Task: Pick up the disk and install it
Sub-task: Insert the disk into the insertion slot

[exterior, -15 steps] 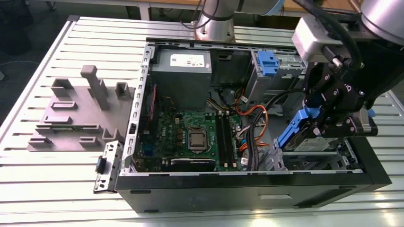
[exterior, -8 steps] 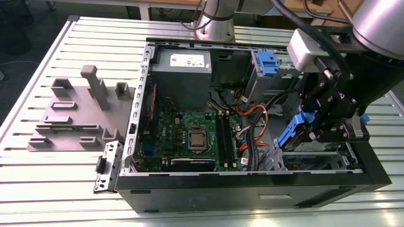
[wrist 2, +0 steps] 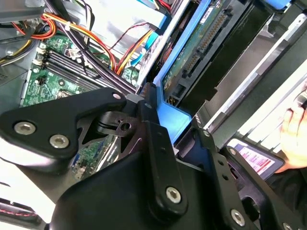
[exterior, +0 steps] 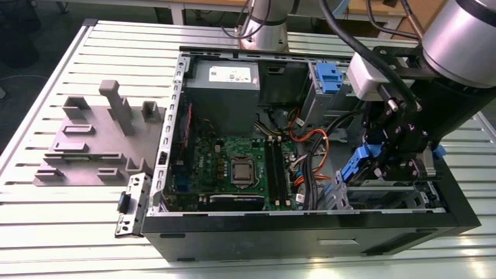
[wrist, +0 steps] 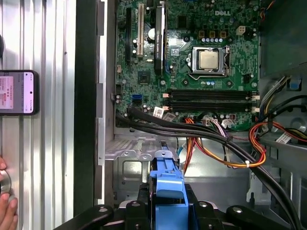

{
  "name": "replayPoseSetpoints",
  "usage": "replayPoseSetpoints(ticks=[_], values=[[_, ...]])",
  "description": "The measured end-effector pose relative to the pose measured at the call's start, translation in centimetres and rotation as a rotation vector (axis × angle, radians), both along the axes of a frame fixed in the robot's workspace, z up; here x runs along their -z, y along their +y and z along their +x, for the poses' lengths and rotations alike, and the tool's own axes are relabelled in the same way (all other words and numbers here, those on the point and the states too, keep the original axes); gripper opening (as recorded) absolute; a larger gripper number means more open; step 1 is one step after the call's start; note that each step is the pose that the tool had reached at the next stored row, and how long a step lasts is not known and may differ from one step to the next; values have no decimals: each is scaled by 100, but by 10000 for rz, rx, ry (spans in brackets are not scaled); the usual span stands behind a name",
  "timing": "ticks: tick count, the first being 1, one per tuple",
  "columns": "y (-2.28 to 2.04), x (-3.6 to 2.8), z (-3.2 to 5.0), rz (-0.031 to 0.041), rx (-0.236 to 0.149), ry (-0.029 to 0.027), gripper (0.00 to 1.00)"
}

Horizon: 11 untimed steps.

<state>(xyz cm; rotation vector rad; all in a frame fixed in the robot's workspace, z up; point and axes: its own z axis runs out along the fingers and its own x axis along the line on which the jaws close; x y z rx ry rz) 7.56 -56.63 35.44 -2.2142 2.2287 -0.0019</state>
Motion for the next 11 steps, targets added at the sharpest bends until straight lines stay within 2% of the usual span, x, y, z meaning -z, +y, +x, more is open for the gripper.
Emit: replayPoseSetpoints(ticks=[8, 9, 10, 11], values=[[0, 4, 0, -3, 0, 0, 38], [0, 5, 0, 1, 0, 0, 44], [0, 5, 0, -1, 0, 1, 44], [0, 4, 0, -3, 0, 0, 50]])
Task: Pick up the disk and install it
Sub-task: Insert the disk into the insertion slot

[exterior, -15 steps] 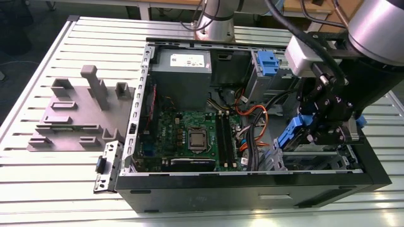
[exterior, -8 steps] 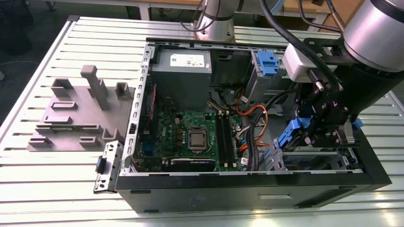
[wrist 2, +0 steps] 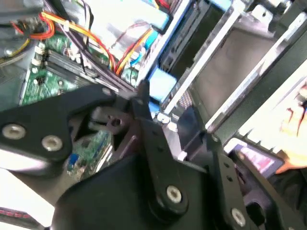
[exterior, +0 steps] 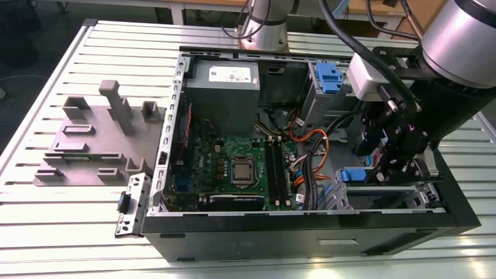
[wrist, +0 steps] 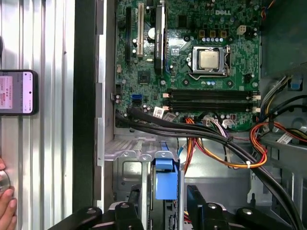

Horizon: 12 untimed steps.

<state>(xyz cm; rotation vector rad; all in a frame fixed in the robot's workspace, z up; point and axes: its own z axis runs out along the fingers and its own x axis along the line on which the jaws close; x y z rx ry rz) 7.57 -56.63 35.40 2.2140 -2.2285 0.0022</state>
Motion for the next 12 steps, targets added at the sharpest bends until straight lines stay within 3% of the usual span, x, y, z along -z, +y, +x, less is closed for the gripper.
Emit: replayPoseSetpoints(ticks=[6, 7, 8, 11, 12], values=[[0, 21, 0, 3, 0, -1, 49], [0, 31, 0, 0, 0, -3, 42], [0, 43, 0, 1, 0, -6, 42], [0, 86, 0, 2, 0, -12, 25], [0, 98, 0, 1, 0, -13, 25]])
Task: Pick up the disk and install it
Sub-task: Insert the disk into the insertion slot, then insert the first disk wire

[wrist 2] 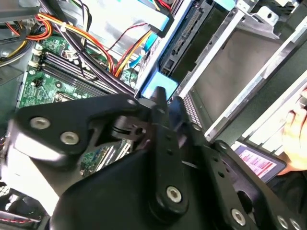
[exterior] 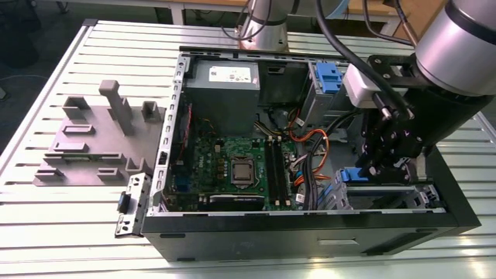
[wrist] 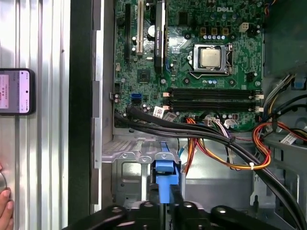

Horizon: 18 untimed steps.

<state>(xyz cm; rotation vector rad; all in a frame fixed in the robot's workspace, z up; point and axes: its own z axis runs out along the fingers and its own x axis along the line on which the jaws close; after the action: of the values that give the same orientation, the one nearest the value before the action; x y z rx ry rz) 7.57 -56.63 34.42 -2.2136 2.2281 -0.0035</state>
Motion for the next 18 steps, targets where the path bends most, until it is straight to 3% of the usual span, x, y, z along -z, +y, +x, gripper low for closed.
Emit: replayPoseSetpoints(ticks=[3, 5, 18], values=[[0, 12, 0, -3, 0, -2, 13], [0, 12, 0, -4, 0, -1, 11], [0, 16, 0, -13, 0, -2, 11]])
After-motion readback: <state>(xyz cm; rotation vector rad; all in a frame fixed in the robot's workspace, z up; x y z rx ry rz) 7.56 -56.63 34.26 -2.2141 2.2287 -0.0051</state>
